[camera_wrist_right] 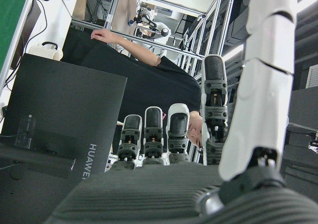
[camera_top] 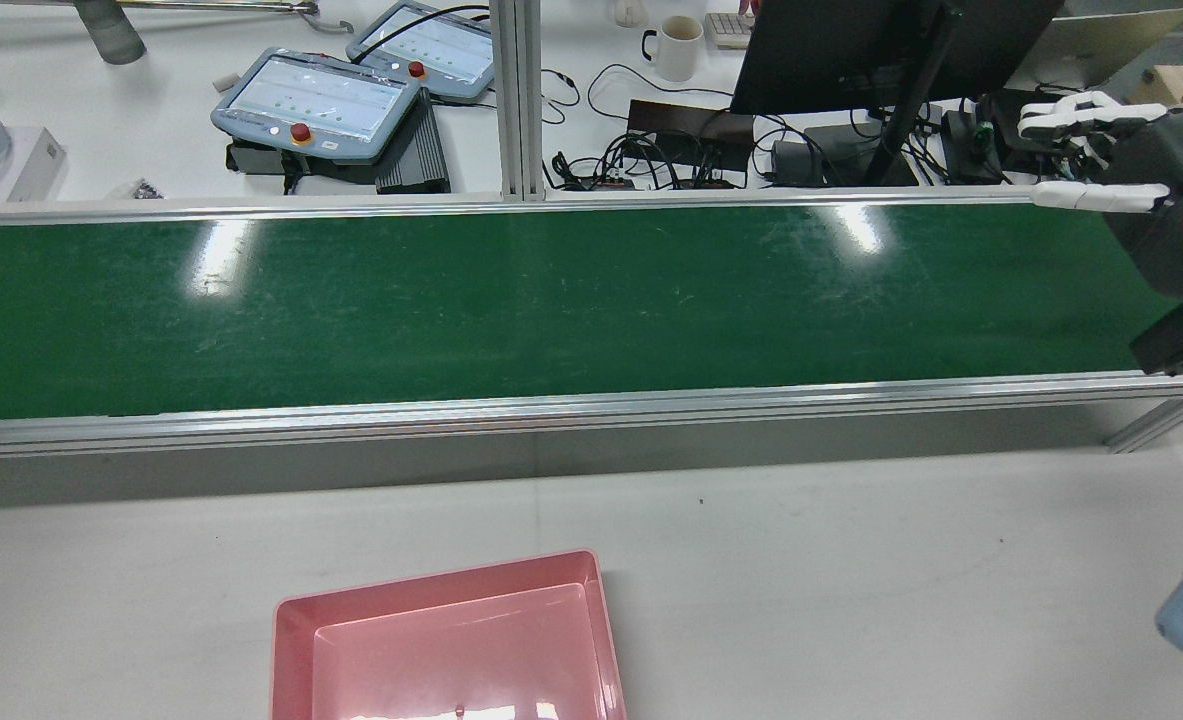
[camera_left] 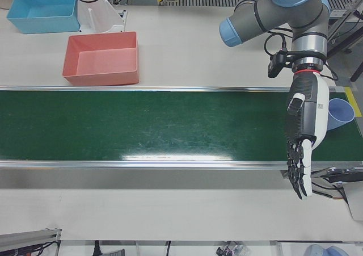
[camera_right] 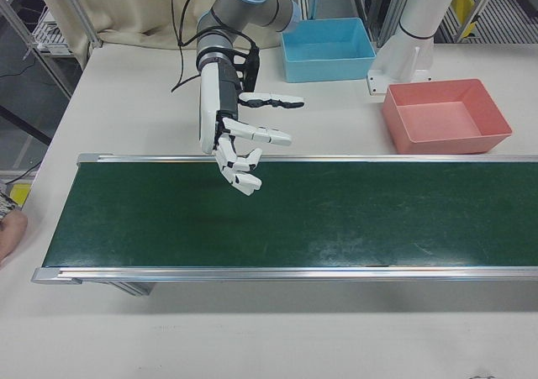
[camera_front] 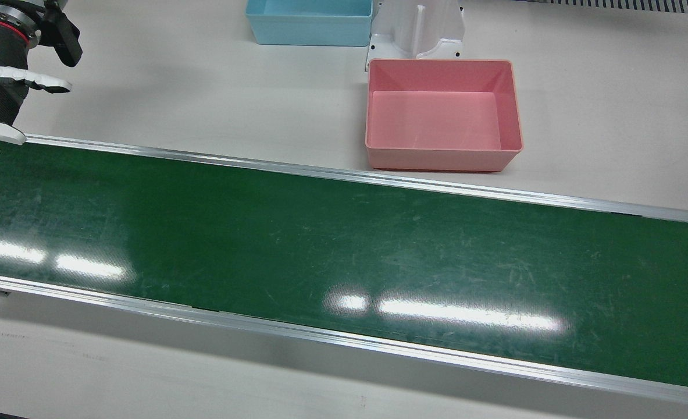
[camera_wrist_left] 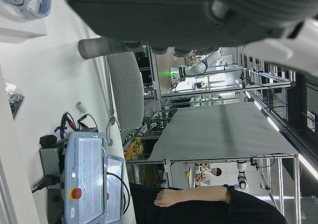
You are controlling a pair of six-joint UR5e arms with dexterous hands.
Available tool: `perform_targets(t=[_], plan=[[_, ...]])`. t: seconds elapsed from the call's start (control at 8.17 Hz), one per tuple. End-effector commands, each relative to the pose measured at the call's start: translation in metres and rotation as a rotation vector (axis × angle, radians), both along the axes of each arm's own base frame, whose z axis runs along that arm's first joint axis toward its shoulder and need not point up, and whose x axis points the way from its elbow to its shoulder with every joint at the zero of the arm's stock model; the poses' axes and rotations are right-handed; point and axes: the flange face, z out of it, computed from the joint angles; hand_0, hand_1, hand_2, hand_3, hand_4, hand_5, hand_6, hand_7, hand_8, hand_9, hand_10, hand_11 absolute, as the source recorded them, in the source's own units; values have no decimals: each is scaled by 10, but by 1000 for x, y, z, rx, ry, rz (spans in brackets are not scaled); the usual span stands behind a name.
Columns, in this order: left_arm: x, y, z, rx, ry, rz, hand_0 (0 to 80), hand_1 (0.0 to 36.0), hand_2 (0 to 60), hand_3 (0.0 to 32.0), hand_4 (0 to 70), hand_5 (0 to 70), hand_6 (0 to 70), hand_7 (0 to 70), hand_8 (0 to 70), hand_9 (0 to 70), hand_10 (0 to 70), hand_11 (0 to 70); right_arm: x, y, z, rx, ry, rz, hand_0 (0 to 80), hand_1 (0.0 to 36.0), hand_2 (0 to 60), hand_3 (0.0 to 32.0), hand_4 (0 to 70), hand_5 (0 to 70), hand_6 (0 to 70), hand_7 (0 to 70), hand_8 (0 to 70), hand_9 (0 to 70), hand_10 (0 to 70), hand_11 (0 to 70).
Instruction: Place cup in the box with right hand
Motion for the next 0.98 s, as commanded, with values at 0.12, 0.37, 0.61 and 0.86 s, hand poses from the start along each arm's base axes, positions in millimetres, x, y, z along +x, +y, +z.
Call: perform_targets(t=[0.12, 0.37, 0.61, 0.86], plan=[[0, 0, 0, 0, 0, 0, 0, 0, 0, 0, 0, 0, 0, 0, 0, 0, 0, 0, 1, 0, 0, 1, 0, 1, 578, 185, 71, 0, 465, 71, 192, 700, 127, 310, 137, 216], [0, 0, 0, 0, 0, 0, 0, 0, 0, 0, 0, 0, 0, 0, 0, 0, 0, 0, 1, 0, 0, 1, 0, 1, 579, 185, 68, 0, 464, 72, 192, 700, 129, 312, 138, 216], [0, 0, 0, 0, 0, 0, 0, 0, 0, 0, 0, 0, 0, 0, 0, 0, 0, 0, 1, 0, 0, 1, 0, 1, 581, 185, 66, 0, 466, 72, 192, 700, 129, 313, 138, 217], [0, 0, -1, 1, 0, 0, 0, 0, 0, 0, 0, 0, 0, 0, 0, 0, 0, 0, 1, 0, 0, -1, 0, 1, 581, 184, 66, 0, 467, 71, 192, 700, 128, 312, 137, 216]])
